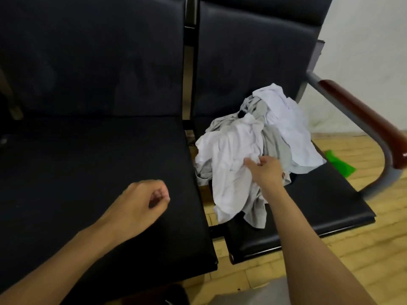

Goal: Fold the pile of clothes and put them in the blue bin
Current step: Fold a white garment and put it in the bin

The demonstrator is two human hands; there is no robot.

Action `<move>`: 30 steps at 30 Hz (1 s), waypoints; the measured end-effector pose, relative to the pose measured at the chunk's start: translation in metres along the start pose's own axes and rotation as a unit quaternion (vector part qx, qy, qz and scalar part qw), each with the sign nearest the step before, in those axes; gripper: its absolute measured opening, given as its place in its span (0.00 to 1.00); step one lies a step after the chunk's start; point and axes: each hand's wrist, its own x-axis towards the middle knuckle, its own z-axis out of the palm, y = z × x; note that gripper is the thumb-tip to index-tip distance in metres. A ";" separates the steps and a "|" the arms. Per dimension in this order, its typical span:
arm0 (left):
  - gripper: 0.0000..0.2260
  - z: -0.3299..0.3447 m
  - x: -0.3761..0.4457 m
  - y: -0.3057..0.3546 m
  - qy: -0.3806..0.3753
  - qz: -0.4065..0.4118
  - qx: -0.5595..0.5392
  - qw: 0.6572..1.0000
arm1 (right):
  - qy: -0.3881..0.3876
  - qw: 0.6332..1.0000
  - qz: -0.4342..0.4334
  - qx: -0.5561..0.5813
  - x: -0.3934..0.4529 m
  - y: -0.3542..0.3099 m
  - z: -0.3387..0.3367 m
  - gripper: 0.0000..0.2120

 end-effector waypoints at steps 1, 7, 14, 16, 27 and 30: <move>0.04 -0.002 0.000 0.001 0.002 -0.003 -0.005 1.000 | -0.004 0.999 0.011 0.039 -0.005 -0.010 0.000 0.18; 0.28 -0.020 -0.019 0.014 -0.026 0.070 -0.155 0.985 | -0.187 0.942 -0.090 0.264 -0.100 -0.132 0.003 0.07; 0.05 -0.057 -0.061 0.049 0.316 0.053 -0.353 0.879 | -0.401 0.808 -0.276 0.333 -0.211 -0.212 0.052 0.15; 0.11 -0.077 -0.072 0.036 0.373 0.093 -0.324 0.864 | -0.359 0.845 -0.271 0.289 -0.203 -0.209 0.057 0.14; 0.14 -0.146 -0.099 -0.041 0.415 0.061 -0.274 0.865 | -0.104 0.886 -0.444 -0.088 -0.162 -0.166 0.121 0.09; 0.15 -0.164 -0.094 -0.057 0.452 -0.019 -0.408 0.793 | -0.159 0.919 -0.354 0.077 -0.164 -0.178 0.125 0.12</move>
